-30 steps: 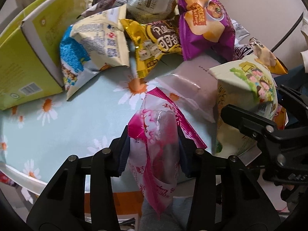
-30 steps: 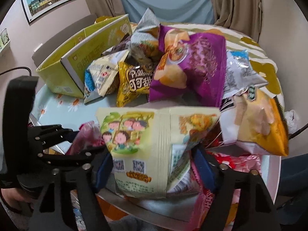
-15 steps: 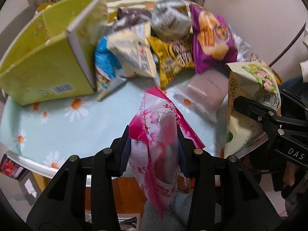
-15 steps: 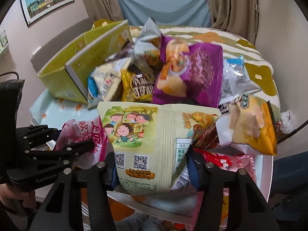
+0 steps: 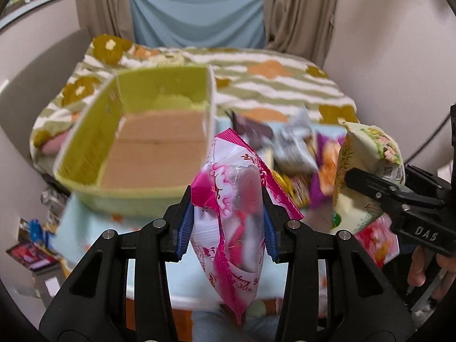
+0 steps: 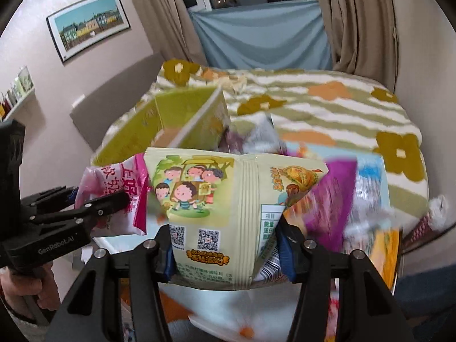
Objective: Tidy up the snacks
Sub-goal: 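Carry both bags over the box and release them inside with both tools, then move both tools back over the snack pile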
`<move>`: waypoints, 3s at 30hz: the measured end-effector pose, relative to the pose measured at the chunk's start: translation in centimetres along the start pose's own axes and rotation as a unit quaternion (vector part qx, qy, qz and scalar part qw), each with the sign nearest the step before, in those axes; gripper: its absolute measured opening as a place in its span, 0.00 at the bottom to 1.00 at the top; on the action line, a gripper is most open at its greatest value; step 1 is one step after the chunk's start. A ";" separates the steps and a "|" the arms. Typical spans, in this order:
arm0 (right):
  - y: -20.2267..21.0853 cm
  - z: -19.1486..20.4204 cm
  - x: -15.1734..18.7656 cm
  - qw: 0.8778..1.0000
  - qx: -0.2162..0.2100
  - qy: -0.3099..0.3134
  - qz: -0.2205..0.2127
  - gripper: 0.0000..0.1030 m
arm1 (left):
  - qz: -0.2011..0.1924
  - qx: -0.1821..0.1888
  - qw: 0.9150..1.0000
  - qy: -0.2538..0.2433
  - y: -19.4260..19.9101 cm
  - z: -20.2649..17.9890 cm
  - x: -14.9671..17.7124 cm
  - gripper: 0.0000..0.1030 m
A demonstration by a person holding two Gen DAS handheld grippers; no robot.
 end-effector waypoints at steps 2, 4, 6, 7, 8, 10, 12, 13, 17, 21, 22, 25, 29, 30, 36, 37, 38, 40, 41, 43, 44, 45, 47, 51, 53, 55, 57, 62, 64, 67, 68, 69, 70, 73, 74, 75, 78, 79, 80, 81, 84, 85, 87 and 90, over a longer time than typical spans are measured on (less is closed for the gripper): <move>-1.0 0.6 -2.2 1.000 -0.008 -0.005 -0.003 0.50 | -0.007 -0.006 1.000 0.007 -0.9 2.1 -2.3 0.39; -1.9 1.4 -4.3 1.000 -0.009 -0.008 -0.005 0.50 | -0.010 -0.009 1.000 0.012 -1.9 3.7 -4.3 0.39; -3.2 2.4 -6.4 1.000 -0.008 -0.003 -0.008 0.50 | -0.015 -0.014 1.000 0.013 -3.5 5.7 -6.4 0.39; -4.3 3.1 -7.8 1.000 -0.006 0.002 -0.010 0.50 | -0.015 -0.018 1.000 0.013 -4.6 6.8 -7.6 0.39; -5.0 3.5 -8.7 1.000 -0.003 0.005 -0.011 0.50 | -0.014 -0.020 1.000 0.013 -5.3 7.7 -8.4 0.39; -6.8 4.3 -10.5 1.000 -0.002 0.008 -0.012 0.50 | -0.008 -0.023 1.000 0.017 -7.8 9.6 -10.3 0.40; -9.2 4.9 -12.3 1.000 0.004 0.006 -0.011 0.50 | 0.000 -0.021 1.000 0.018 -10.0 10.9 -11.7 0.40; -10.3 5.1 -13.2 1.000 0.007 0.005 -0.010 0.50 | 0.004 -0.021 1.000 0.016 -11.3 11.6 -12.3 0.40; -14.9 5.2 -15.1 1.000 0.021 -0.013 0.002 0.50 | 0.029 -0.015 0.999 -0.004 -17.4 13.0 -14.1 0.40; -18.1 5.3 -15.7 0.999 0.031 -0.032 0.016 0.50 | 0.053 -0.007 0.998 -0.021 -21.5 13.1 -14.0 0.40; -18.7 5.3 -15.7 0.999 0.033 -0.036 0.021 0.50 | 0.060 -0.005 0.998 -0.019 -22.3 13.2 -14.0 0.41; -20.0 5.6 -16.1 0.998 0.037 -0.037 0.035 0.50 | 0.069 -0.016 0.997 -0.017 -23.5 13.6 -14.0 0.85; -21.0 5.6 -16.8 0.998 0.036 -0.034 0.046 0.50 | 0.045 -0.025 0.999 -0.014 -21.9 14.4 -14.0 1.00; -21.0 5.7 -17.0 0.998 0.035 -0.032 0.046 0.50 | 0.045 -0.028 0.998 -0.016 -21.8 14.6 -14.1 1.00; -21.3 6.6 -18.2 0.999 0.018 -0.019 0.047 0.50 | 0.038 -0.061 0.997 -0.026 -18.9 15.8 -13.5 1.00; -21.5 6.8 -18.5 0.999 0.010 -0.020 0.047 0.50 | 0.037 -0.066 0.997 -0.026 -18.5 16.1 -13.5 1.00; -21.8 7.0 -18.9 0.999 0.004 -0.020 0.048 0.50 | 0.036 -0.068 0.997 -0.025 -18.3 16.3 -13.5 1.00; -22.9 7.6 -19.5 0.998 -0.005 -0.013 0.057 0.51 | 0.036 -0.070 0.997 -0.022 -18.0 16.8 -13.5 1.00; -23.4 7.7 -19.7 0.998 -0.006 -0.009 0.061 0.52 | 0.038 -0.070 0.997 -0.021 -18.0 17.1 -13.5 1.00; -25.1 7.9 -19.9 0.997 -0.003 -0.001 0.075 0.52 | 0.039 -0.074 0.996 -0.020 -18.0 17.6 -13.3 1.00; -25.8 7.8 -19.9 0.997 -0.002 0.000 0.080 0.52 | 0.040 -0.078 0.996 -0.020 -18.0 18.0 -13.1 1.00; -26.7 7.7 -19.7 0.996 -0.004 -0.001 0.088 0.52 | 0.040 -0.081 0.996 -0.020 -18.0 18.1 -13.0 1.00; -28.0 7.5 -19.4 0.995 -0.008 -0.006 0.099 0.52 | 0.041 -0.090 0.995 -0.021 -18.3 18.5 -12.6 1.00; -30.0 7.0 -18.8 0.994 0.001 -0.003 0.110 1.00 | 0.046 -0.097 0.994 -0.023 -18.7 19.0 -12.0 1.00; -30.2 6.7 -18.5 0.994 0.007 -0.005 0.109 1.00 | 0.050 -0.094 0.994 -0.021 -18.8 19.2 -11.8 1.00; -30.0 6.7 -18.3 0.994 0.018 -0.006 0.110 1.00 | 0.052 -0.091 0.994 -0.017 -18.7 19.4 -11.7 1.00; -29.3 6.9 -18.1 0.994 0.019 -0.006 0.107 1.00 | 0.049 -0.088 0.995 -0.014 -18.3 19.5 -11.7 1.00; -26.5 7.6 -18.3 0.996 0.023 -0.012 0.090 1.00 | 0.029 -0.079 0.996 -0.009 -16.5 19.5 -12.6 1.00; -24.8 8.0 -18.6 0.997 0.026 -0.015 0.074 1.00 | 0.022 -0.073 0.997 -0.009 -15.6 19.3 -13.1 1.00; -22.3 8.8 -19.1 0.998 0.035 -0.015 0.050 1.00 | 0.008 -0.063 0.998 -0.015 -14.0 18.6 -13.9 1.00; -21.2 9.1 -19.3 0.998 0.039 -0.013 0.041 1.00 | 0.001 -0.060 0.998 -0.018 -13.3 18.3 -14.3 1.00; -20.4 9.4 -19.5 0.998 0.043 -0.013 0.034 1.00 | -0.004 -0.058 0.998 -0.020 -12.7 17.9 -14.4 1.00; -19.3 9.6 -19.6 0.998 0.047 -0.012 0.026 1.00 | -0.014 -0.055 0.998 -0.022 -11.7 17.4 -14.7 1.00; -15.9 10.0 -19.5 0.998 0.059 -0.008 0.006 1.00 | -0.035 -0.036 0.998 -0.024 -9.3 15.9 -15.2 1.00; -14.6 10.0 -19.3 0.998 0.063 -0.007 -0.001 1.00 | -0.039 -0.030 0.998 -0.027 -8.7 15.3 -15.2 1.00; -13.5 9.9 -19.2 0.998 0.068 -0.007 -0.007 1.00 | -0.045 -0.023 0.998 -0.032 -7.8 14.4 -15.3 1.00; -9.6 8.9 -18.2 0.996 0.088 -0.010 -0.023 1.00 | -0.059 -0.009 0.997 -0.045 -5.8 12.0 -15.1 1.00; -8.5 8.5 -17.8 0.995 0.093 -0.011 -0.027 1.00 | -0.064 0.000 0.997 -0.050 -5.0 10.8 -14.8 1.00; -7.2 7.9 -17.2 0.995 0.098 -0.014 -0.031 1.00 | -0.067 0.005 0.996 -0.052 -4.4 9.7 -14.6 1.00; -6.2 7.4 -16.7 0.994 0.100 -0.016 -0.033 1.00 | -0.069 0.009 0.996 -0.054 -3.9 9.0 -14.3 1.00; -2.7 5.5 -14.7 0.993 0.112 -0.025 -0.041 1.00 | -0.071 0.022 0.995 -0.059 -2.3 5.8 -13.2 1.00; -1.3 4.5 -13.7 0.991 0.121 -0.028 -0.042 1.00 | -0.070 0.027 0.995 -0.062 -1.9 4.6 -12.6 1.00; 0.7 3.0 -12.1 0.991 0.128 -0.032 -0.040 1.00 | -0.066 0.036 0.995 -0.067 -1.1 2.2 -11.4 1.00; 3.7 0.8 -9.3 0.989 0.140 -0.038 -0.037 1.00 | -0.056 0.042 0.995 -0.076 -0.2 -1.5 -9.3 1.00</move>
Point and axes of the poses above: each gripper's, at about its wrist camera, not at the fingertips, and y roughly against the way its jaws point, z to its left, x to its underside, the point moved 6 cm from there along -y, roughly the way its jaws point, and after that the axes turned 12 degrees about -x, right-handed, at the moved point
